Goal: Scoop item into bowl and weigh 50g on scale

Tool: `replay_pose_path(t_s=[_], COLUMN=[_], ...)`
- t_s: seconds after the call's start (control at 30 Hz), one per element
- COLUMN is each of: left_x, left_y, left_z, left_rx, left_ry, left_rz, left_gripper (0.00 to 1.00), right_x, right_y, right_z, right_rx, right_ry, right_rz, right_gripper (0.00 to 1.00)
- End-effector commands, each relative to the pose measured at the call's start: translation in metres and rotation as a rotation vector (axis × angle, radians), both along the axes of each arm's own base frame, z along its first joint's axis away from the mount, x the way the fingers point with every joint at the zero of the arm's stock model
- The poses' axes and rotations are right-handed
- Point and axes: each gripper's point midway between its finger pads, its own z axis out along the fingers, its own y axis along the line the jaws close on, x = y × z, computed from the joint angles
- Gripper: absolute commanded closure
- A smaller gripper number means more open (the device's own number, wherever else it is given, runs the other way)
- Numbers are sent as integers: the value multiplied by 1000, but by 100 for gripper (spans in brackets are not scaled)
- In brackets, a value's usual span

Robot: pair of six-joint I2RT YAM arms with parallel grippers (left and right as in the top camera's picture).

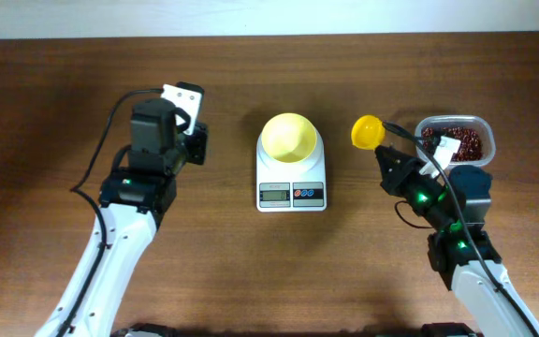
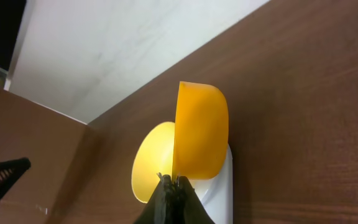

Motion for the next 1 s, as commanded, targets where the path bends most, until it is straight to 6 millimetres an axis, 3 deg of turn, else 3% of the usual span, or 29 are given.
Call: replay_pose_path(t_s=[0.0,0.3,0.8,0.9,0.97], left_x=[3,2,7,10,10], left_y=[18,19,18,18,17], left_z=[6,6,12,18,18], left_rx=[4,4,-2,-33,-37], left_ry=[-18,-15,-48,-70,-71], left_rz=[45,46,46,62,57], left_gripper=[94,97,100,100,100], right_x=[3,-2,4,5,-1], right_y=[-1,9,0,5,20], right_z=[-10,-10,-9,3,17], right_rx=[-2,19,50,106,133], right_ry=[27,33,50,24,-25], right_rz=[7,67,-7,9,115], right_gripper=[96,96,96,96,96])
